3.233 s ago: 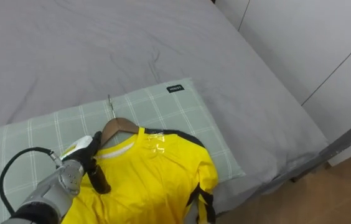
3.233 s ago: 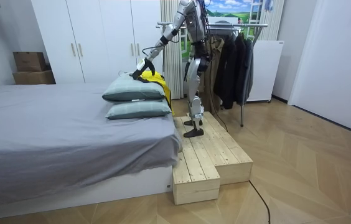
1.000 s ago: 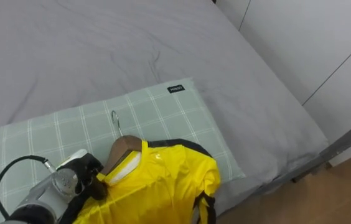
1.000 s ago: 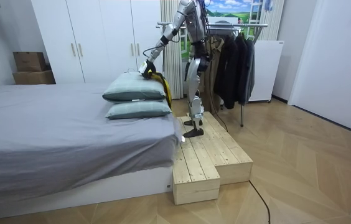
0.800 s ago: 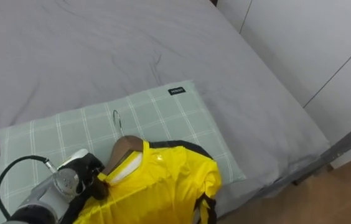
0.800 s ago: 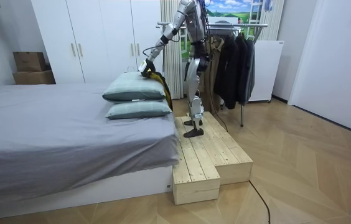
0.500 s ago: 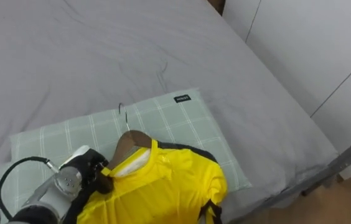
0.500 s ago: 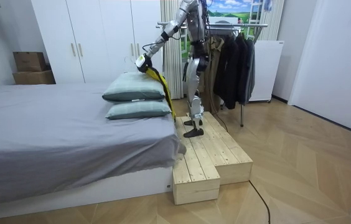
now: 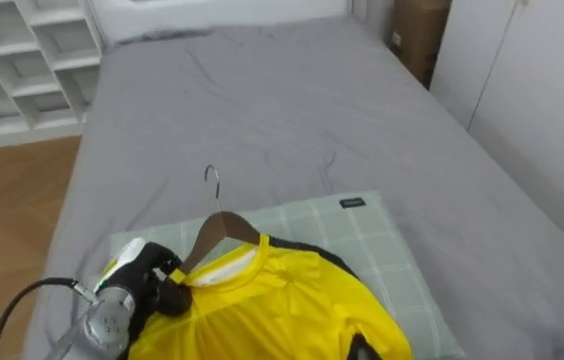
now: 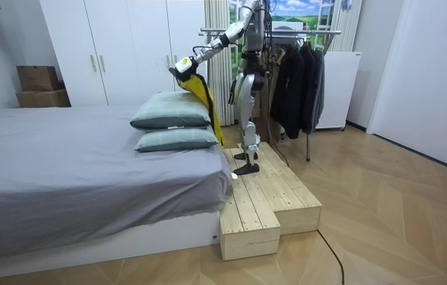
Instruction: Hang clothes
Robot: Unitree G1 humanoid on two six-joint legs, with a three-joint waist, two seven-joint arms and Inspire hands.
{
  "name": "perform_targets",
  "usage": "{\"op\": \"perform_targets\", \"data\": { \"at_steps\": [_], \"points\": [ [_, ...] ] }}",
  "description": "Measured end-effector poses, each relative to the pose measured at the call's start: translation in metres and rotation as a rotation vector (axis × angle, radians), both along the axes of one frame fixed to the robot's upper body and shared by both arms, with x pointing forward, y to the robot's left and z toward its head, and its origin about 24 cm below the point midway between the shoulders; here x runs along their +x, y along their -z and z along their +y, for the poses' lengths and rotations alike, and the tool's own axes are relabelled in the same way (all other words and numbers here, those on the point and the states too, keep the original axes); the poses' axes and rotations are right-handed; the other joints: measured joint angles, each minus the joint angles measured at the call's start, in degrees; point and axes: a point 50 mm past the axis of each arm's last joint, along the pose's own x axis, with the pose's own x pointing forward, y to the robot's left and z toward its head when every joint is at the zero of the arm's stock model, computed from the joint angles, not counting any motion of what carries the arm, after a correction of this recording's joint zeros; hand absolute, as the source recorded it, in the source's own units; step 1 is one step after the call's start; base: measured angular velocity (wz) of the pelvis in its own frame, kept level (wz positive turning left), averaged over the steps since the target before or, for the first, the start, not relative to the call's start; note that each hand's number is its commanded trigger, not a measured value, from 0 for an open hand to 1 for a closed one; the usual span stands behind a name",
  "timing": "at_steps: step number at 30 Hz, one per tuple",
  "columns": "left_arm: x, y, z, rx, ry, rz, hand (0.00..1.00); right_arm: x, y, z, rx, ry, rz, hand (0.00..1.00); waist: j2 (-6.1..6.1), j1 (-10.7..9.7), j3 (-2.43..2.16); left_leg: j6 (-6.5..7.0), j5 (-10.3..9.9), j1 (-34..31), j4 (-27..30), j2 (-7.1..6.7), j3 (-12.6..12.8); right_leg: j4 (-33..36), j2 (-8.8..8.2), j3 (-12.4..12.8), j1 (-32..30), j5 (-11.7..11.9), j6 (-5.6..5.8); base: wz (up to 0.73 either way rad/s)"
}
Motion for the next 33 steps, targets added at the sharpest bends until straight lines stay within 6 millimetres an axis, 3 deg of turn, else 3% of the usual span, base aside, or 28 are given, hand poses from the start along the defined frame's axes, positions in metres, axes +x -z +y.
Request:
{"op": "perform_targets", "data": {
  "at_steps": [5, 10, 18, 25, 27, 30, 33],
  "points": [
    [-0.009, -0.012, 0.001, 0.009, 0.004, -0.101, 1.00, -0.015, 0.001, -0.005, 0.010, 0.079, 0.014, 0.00, -0.49, 1.5, -0.11, -0.11, 0.1, 1.0, -0.1, -0.92, -2.1, -0.3, -0.26, -1.6, 2.0, -0.1, 0.00, 0.25],
    [-0.011, -0.038, -0.006, 0.002, 0.013, -0.262, 1.00, -0.026, 0.002, -0.007, -0.017, 0.064, 0.049, 0.00, -0.85, 3.9, -0.21, -0.13, 0.1, 3.2, -0.3, -1.70, -3.6, -2.2, -0.41, -2.6, 5.6, -0.1, 0.08, 0.15],
    [-0.024, -0.047, 0.010, 0.030, -0.057, -0.342, 1.00, -0.012, -0.006, -0.023, -0.123, -0.068, 0.025, 0.00, -1.51, 4.4, -0.28, -0.22, 0.0, 5.6, -2.2, -1.81, -3.6, -3.1, -0.38, -2.8, 7.0, -0.4, 0.19, 0.00],
    [-0.025, -0.060, 0.029, 0.127, -0.099, -0.401, 1.00, 0.024, -0.026, -0.043, -0.288, -0.232, -0.099, 0.00, -3.71, 4.3, -0.29, -0.33, -0.1, 7.0, -2.6, -1.76, -2.9, -2.9, -0.35, -2.0, 7.9, -0.4, 0.17, -0.06],
    [-0.025, -0.062, 0.031, 0.135, -0.102, -0.415, 1.00, 0.030, -0.031, -0.048, -0.327, -0.259, -0.119, 0.00, -4.10, 4.4, -0.52, -0.33, -0.1, 7.8, -3.3, -1.75, -2.8, -2.9, -0.36, -1.7, 8.1, -0.4, 0.17, -0.06],
    [-0.025, -0.068, 0.036, 0.150, -0.112, -0.436, 1.00, 0.047, -0.044, -0.054, -0.382, -0.279, -0.192, 0.00, -4.24, 5.1, -0.48, -0.32, -0.1, 7.6, -3.2, -1.71, -2.4, -2.8, -0.38, -1.2, 7.8, -0.4, 0.18, -0.10],
    [-0.022, -0.083, 0.031, 0.171, -0.082, -0.498, 1.00, 0.071, -0.062, -0.056, -0.486, -0.407, -0.270, 0.00, -4.55, 5.3, -0.39, -0.32, -0.1, 7.4, -3.1, -1.71, -2.1, -2.8, -0.38, -1.3, 8.0, -0.4, 0.18, -0.02]
  ]
}}
